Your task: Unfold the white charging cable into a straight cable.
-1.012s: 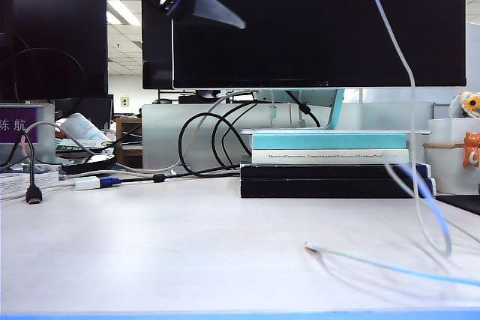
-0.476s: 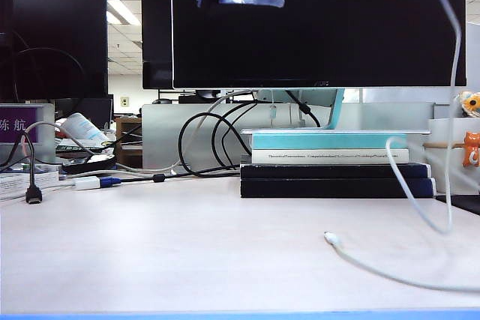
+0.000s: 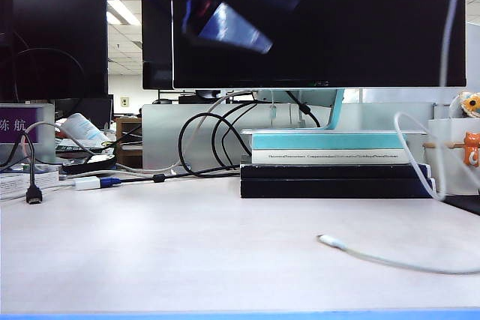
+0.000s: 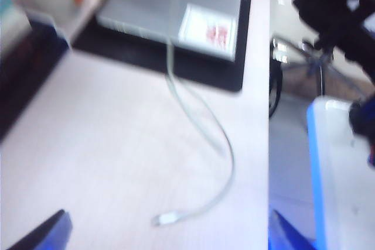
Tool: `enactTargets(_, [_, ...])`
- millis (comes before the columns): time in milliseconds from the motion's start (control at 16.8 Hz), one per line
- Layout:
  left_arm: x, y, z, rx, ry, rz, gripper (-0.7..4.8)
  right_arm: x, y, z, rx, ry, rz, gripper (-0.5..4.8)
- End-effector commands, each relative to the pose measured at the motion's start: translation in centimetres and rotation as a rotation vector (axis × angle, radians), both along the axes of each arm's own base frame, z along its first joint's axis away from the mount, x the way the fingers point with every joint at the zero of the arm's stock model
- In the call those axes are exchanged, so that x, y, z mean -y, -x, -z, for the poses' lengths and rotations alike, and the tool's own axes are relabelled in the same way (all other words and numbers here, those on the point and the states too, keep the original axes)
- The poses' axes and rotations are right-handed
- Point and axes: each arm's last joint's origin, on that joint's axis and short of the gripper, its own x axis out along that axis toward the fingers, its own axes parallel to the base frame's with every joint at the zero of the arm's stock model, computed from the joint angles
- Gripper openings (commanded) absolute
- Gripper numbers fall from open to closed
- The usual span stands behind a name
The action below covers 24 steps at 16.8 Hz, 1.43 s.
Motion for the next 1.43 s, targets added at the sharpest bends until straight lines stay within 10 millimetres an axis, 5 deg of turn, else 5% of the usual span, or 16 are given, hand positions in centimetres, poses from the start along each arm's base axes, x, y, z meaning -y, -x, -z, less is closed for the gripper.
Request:
enactTargets(60, [-1.6,0.3,3.2,-0.016,-0.022,-0.066,4.79,-0.7,-1.9,-1.9,-0.002,-0.032,-0.064,-0.06])
enactTargets(238, [-2.9,0.8,5.9,-0.042,0.107,-0.088,4.79,-0.8,-2.2,-2.7,0.011,-0.033,-0.090,-0.06])
enactTargets(596, [0.2,1.4,0.4,0.303,0.538,-0.028,4.79,-1.2,-1.7,-2.9,-0.147,-0.174,-0.332,-0.06])
enactTargets(1191, [0.7,1.3,-0.7,0.358,0.685,-0.144,4.79,-7.0,2.1,-4.4,-0.191,-0.264,-0.772,-0.06])
enactTargets(1251, [0.8,1.2,-0.6,0.356,0.683,-0.144,3.52,-7.0,2.1,-4.6,-0.186,-0.270,-0.770,-0.06])
enactTargets(1310, [0.8,1.1,-0.4,0.332,0.684,-0.148,1.48,-6.9,2.3,-5.0,-0.177,-0.303,-0.786,-0.06])
enactTargets(1429, [1.4,1.3,-0.1,0.312,0.685,-0.138,1.42,-6.6,2.7,-5.9,-0.134,-0.354,-0.826,-0.06])
